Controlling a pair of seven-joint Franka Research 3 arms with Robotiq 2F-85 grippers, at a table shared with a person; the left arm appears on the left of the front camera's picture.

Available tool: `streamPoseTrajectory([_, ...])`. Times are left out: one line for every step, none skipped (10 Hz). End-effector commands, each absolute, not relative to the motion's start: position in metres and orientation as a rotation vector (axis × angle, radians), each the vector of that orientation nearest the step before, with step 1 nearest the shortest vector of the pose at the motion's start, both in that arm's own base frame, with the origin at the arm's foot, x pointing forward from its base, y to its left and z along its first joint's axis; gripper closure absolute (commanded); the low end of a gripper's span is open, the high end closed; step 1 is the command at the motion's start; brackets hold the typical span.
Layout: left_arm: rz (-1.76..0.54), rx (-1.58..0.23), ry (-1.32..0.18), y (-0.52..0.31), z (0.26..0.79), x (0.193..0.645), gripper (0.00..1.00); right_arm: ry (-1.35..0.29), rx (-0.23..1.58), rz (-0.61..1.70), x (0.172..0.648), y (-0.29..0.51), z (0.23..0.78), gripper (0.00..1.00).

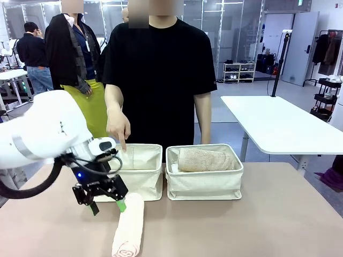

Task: Divide the towels into two baskets.
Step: Pick up one hotel-folded towel from the bottom of the table and place it in the Fabric basket indicated by the person.

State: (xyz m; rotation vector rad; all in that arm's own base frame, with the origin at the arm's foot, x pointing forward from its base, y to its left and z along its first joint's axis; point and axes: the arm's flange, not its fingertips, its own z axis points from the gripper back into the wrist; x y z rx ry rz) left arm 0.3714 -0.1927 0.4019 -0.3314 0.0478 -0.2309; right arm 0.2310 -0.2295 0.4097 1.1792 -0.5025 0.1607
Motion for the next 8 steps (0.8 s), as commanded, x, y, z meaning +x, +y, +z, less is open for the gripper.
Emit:
streamPoseTrajectory([-0.193,-0.257,-0.045,-0.213,0.383,0.367,0.00,-0.515,1.182,0.168,0.229,-0.229,0.412,0.00])
streamPoseTrajectory([-0.159,-0.262,-0.035,-0.222,0.368,0.366,0.00,-0.515,1.182,0.168,0.229,-0.229,0.412,0.00])
streamPoseTrajectory([-0.111,-0.256,-0.061,-0.227,0.356,0.371,0.00,-0.515,1.182,0.168,0.229,-0.229,0.412,0.00])
streamPoseTrajectory([-0.091,-0.258,-0.078,-0.232,0.352,0.374,0.00,-0.515,1.182,0.168,0.229,-0.229,0.412,0.00])
streamPoseTrajectory([-0.093,-0.257,-0.070,-0.241,0.348,0.373,0.00,-0.515,1.182,0.168,0.229,-0.229,0.412,0.00])
streamPoseTrajectory([-0.104,-0.253,-0.065,-0.247,0.345,0.372,0.00,-0.515,1.182,0.168,0.229,-0.229,0.412,0.00])
streamPoseTrajectory([-0.091,-0.218,-0.070,-0.250,0.341,0.375,0.00,-0.515,1.182,0.168,0.229,-0.229,0.412,0.00])
streamPoseTrajectory([-0.065,-0.194,-0.055,-0.251,0.336,0.378,0.00,-0.515,1.182,0.168,0.229,-0.229,0.412,0.00])
